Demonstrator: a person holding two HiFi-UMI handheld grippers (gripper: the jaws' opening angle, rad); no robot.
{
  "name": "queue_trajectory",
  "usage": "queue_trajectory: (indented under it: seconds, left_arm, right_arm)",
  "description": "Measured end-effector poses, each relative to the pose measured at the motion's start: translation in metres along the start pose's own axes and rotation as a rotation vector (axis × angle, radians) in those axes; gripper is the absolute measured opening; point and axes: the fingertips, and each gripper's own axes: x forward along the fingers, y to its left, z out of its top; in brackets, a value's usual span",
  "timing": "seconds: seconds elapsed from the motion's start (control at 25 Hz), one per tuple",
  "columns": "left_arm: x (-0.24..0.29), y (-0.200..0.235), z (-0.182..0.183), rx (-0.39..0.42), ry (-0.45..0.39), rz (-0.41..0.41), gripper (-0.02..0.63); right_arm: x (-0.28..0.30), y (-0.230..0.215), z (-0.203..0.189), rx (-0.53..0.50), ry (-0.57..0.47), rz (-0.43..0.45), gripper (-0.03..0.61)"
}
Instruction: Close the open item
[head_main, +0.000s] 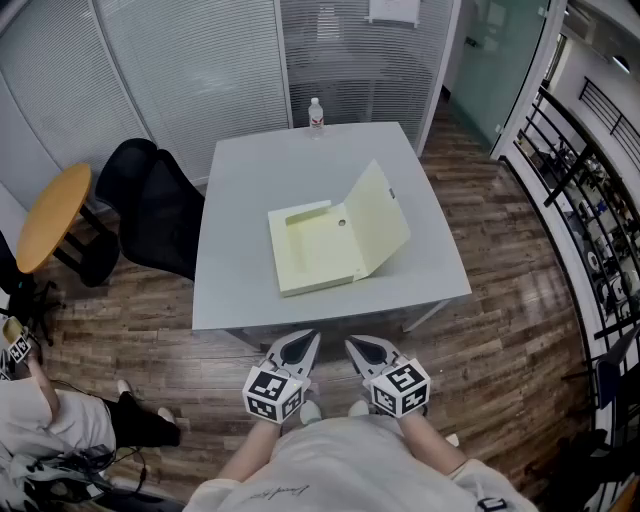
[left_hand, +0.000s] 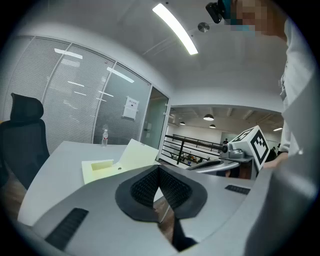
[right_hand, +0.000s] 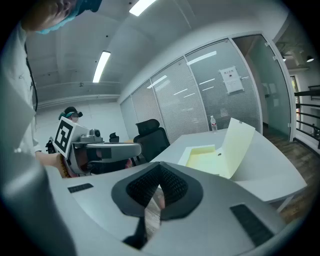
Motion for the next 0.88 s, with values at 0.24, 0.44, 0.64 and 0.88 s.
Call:
queue_trajectory:
  seconds: [0.24, 0.44, 0.64, 0.88]
  left_arm:
    - [-0.002, 0.005, 0.002, -0.001, 0.007, -0.011, 0.009]
    - [-0.007, 0.01, 0.002, 0.0, 0.003, -0.029, 0.009]
    - [-0.013, 0.017, 0.004, 0.01, -0.001, -0.053, 0.009]
    - [-0.024, 0.034, 0.007, 0.019, 0.003, -0.08, 0.009]
  right_arm:
    - [0.006, 0.004, 0.002, 0.001, 0.006, 0.001, 0.014]
    - [0.011, 0.011, 0.003, 0.028, -0.007, -0.002, 0.014]
    - [0.02, 0.021, 0.003, 0.041, -0.016, -0.006, 0.013]
    - [0.033, 0.034, 0.01, 0.051, -0.038, -0.025, 0.013]
